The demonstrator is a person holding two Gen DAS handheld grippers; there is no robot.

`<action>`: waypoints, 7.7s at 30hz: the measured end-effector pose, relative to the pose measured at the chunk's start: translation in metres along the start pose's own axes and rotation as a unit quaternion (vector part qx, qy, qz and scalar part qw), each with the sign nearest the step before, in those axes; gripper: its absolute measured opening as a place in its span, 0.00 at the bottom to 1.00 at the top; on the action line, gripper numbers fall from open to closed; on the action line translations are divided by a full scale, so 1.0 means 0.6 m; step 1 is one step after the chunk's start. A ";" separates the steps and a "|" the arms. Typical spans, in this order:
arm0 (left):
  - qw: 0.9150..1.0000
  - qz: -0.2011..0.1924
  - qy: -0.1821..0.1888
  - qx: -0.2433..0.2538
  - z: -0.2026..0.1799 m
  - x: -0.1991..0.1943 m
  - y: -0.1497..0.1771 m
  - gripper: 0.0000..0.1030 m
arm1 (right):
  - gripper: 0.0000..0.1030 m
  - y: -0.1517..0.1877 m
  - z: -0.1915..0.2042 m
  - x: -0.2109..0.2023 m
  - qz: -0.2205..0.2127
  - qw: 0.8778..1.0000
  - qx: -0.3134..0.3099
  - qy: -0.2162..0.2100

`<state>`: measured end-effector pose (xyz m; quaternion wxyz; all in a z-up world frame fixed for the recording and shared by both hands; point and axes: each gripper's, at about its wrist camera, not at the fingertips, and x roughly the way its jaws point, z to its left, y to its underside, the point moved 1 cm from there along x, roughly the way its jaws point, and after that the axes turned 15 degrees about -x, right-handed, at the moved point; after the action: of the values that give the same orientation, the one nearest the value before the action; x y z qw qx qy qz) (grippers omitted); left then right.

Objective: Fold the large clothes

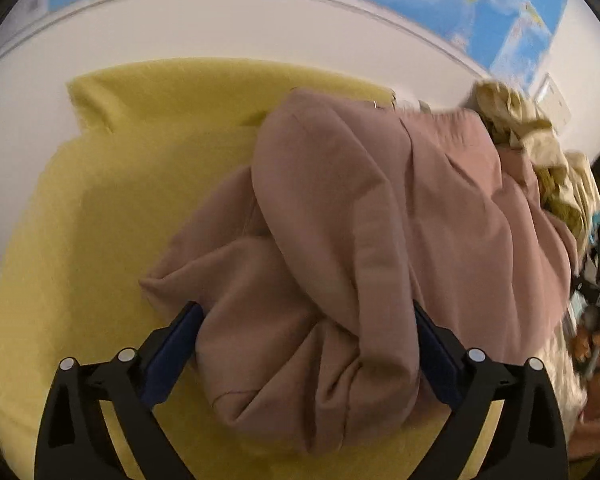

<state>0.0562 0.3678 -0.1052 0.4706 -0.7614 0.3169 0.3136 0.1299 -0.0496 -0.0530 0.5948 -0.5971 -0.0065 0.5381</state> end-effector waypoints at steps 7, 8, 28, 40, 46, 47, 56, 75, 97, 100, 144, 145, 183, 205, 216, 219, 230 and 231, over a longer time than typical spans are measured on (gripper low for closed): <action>0.990 0.012 0.099 -0.097 0.021 -0.098 0.022 0.10 | 0.10 -0.032 0.033 -0.087 -0.072 0.992 0.036 -0.096; 0.989 0.016 0.106 -0.100 0.022 -0.112 0.032 0.09 | 0.08 -0.031 0.037 -0.115 -0.087 0.989 0.040 -0.108; 0.999 -0.007 -0.028 0.021 -0.057 -0.088 0.018 0.86 | 0.81 -0.023 0.007 -0.107 -0.029 0.999 -0.003 0.042; 0.998 0.023 -0.020 -0.050 -0.002 -0.025 -0.013 0.36 | 0.27 0.034 -0.134 -0.016 0.029 0.985 0.166 -0.045; 0.999 -0.022 -0.025 -0.036 -0.017 -0.069 -0.017 0.69 | 0.53 0.020 -0.093 -0.105 -0.040 0.994 0.103 0.023; 0.999 -0.035 -0.030 -0.022 -0.026 -0.076 -0.020 0.70 | 0.54 0.007 -0.076 -0.111 -0.045 0.996 0.078 0.026; 0.996 -0.002 -0.087 -0.007 -0.041 -0.004 -0.042 0.55 | 0.50 -0.059 -0.036 0.029 0.033 0.999 0.017 0.020; 0.997 -0.017 -0.059 -0.039 0.003 -0.100 0.073 0.67 | 0.63 0.025 0.095 -0.041 0.033 0.998 -0.052 -0.029; 0.990 0.007 0.044 -0.133 0.035 -0.199 0.219 0.79 | 0.84 0.160 0.039 -0.160 -0.017 0.988 0.135 -0.066; 0.990 0.016 0.051 -0.130 0.024 -0.193 0.230 0.79 | 0.84 0.172 0.035 -0.146 -0.005 0.985 0.152 -0.076; 0.976 0.011 0.125 -0.179 -0.089 -0.049 0.141 0.93 | 0.93 0.077 0.028 -0.027 -0.034 0.985 0.158 -0.066; 0.976 0.009 0.126 -0.178 -0.089 -0.048 0.140 0.93 | 0.93 0.074 0.027 -0.024 -0.035 0.984 0.160 -0.066; 0.993 -0.016 -0.009 -0.115 -0.133 -0.022 0.120 0.73 | 0.79 0.035 0.021 0.033 -0.027 0.987 0.143 -0.069; 0.990 0.017 0.024 -0.139 -0.112 -0.010 0.096 0.38 | 0.35 0.042 0.013 0.037 -0.016 0.982 0.150 -0.117; 0.992 0.013 0.027 -0.123 -0.132 0.002 0.089 0.55 | 0.52 0.037 0.010 0.043 -0.013 0.981 0.156 -0.115; 0.993 0.009 0.008 -0.116 -0.131 0.003 0.087 0.39 | 0.43 0.034 0.017 0.045 -0.011 0.984 0.145 -0.103; 0.991 0.015 0.050 -0.124 -0.130 -0.026 0.070 0.18 | 0.29 -0.001 0.056 0.023 -0.025 0.988 0.111 -0.108; 0.991 0.014 0.055 -0.120 -0.132 -0.032 0.064 0.17 | 0.28 -0.008 0.061 0.021 -0.028 0.988 0.106 -0.109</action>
<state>0.0287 0.2852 -0.0817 0.3531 -0.8242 0.3127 0.3136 0.1144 -0.0146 -0.0472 0.6652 -0.4680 -0.0306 0.5810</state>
